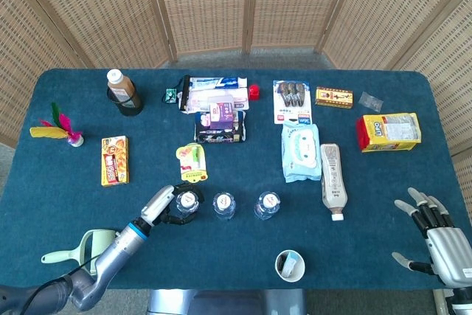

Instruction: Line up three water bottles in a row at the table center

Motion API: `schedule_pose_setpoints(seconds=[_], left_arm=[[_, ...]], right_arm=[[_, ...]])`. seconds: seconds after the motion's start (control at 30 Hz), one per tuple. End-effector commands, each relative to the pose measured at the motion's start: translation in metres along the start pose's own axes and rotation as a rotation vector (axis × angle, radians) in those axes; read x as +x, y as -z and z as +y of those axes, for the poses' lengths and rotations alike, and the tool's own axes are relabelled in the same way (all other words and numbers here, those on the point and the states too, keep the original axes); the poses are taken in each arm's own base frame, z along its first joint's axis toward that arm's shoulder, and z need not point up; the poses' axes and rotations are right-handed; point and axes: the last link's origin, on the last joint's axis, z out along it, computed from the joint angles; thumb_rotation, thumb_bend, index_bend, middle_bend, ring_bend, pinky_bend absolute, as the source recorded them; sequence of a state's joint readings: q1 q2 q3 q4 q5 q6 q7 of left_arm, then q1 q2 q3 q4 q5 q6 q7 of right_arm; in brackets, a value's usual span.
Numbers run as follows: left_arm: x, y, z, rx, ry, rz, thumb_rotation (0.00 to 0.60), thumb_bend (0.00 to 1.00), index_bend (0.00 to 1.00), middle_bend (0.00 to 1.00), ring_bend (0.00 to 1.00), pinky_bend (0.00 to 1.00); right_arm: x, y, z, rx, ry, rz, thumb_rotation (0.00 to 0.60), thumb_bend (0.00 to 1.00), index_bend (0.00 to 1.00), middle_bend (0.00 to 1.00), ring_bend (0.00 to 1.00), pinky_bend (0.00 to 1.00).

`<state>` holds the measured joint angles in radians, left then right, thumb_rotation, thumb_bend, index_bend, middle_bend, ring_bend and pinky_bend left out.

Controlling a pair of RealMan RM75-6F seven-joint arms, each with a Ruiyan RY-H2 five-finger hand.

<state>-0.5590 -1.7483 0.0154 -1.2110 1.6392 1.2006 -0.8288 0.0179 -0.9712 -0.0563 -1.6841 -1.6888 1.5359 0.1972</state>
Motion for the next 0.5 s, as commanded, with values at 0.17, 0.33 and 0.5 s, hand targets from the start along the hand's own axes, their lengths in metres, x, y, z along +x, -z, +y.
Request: schedule_pose_setpoints(seconds=[0.17, 0.33, 0.5], left_arm=[[-0.0024, 0.0001, -0.0023, 0.016, -0.046, -0.015, 0.600, 0.37, 0.51, 0.44, 0.35, 0.43], [-0.0028, 0.0024, -0.0023, 0.012, -0.029, -0.039, 0.600, 0.37, 0.50, 0.35, 0.21, 0.36], [0.0000, 0.0034, -0.0047, 0.001, -0.032, -0.016, 0.600, 0.37, 0.37, 0.18, 0.06, 0.28]], right_arm=[[0.0001, 0.0004, -0.0005, 0.003, 0.000, 0.001, 0.600, 0.00, 0.17, 0.03, 0.00, 0.00], [0.0005, 0.0005, -0.0002, 0.001, 0.000, 0.003, 0.600, 0.00, 0.17, 0.03, 0.00, 0.00], [0.0002, 0.0003, -0.0005, 0.003, 0.000, -0.001, 0.600, 0.00, 0.17, 0.03, 0.00, 0.00]])
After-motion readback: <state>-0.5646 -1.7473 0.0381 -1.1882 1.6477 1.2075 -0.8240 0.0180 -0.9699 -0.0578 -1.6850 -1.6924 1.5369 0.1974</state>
